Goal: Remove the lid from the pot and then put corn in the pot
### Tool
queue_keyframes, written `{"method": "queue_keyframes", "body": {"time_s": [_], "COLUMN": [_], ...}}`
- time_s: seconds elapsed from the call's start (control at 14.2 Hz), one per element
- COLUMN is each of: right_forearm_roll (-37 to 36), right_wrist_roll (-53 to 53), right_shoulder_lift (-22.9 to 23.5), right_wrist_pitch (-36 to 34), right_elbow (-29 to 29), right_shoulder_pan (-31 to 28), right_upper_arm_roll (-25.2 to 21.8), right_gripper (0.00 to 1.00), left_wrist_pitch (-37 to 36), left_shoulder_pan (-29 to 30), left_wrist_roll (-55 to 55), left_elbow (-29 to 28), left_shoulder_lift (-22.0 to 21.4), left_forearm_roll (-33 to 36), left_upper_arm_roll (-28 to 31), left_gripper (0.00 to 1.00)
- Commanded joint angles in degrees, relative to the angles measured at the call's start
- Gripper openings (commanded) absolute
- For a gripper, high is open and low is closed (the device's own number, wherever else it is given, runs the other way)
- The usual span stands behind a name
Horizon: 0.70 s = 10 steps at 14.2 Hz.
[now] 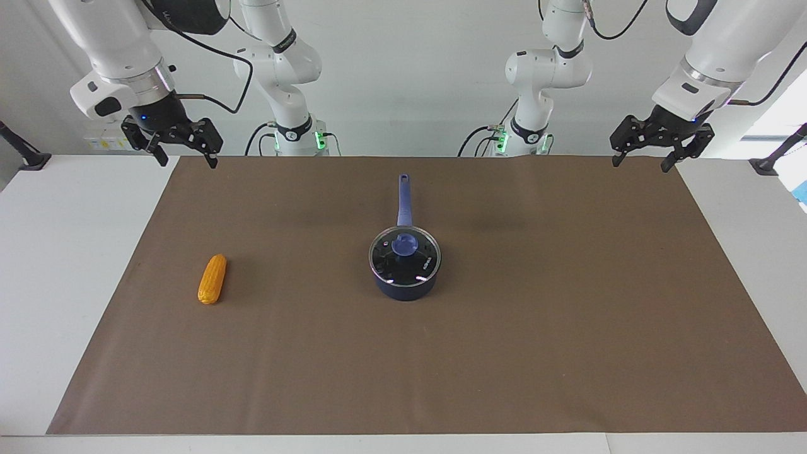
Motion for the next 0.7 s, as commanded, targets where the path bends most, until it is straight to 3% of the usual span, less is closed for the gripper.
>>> {"method": "queue_keyframes", "body": {"time_s": [0.0, 0.63], "right_forearm_roll": [-0.18, -0.18], "right_wrist_roll": [0.26, 0.18], "right_shoulder_lift": [0.39, 0.39], "right_wrist_pitch": [-0.74, -0.74], "right_elbow": [0.65, 0.65], "right_shoulder_pan": [-0.14, -0.14], "right_upper_arm_roll": [0.34, 0.34], "right_gripper": [1.00, 1.00], "left_wrist_pitch": [0.48, 1.27], "left_shoulder_pan": [0.92, 0.92], "left_wrist_roll": [1.20, -0.65], "left_elbow": [-0.92, -2.07], "left_shoulder_lift": [-0.65, -1.18], "left_forearm_roll": [-0.13, -0.22], "left_upper_arm_roll": [-0.39, -0.39], "left_gripper": [1.00, 1.00]}}
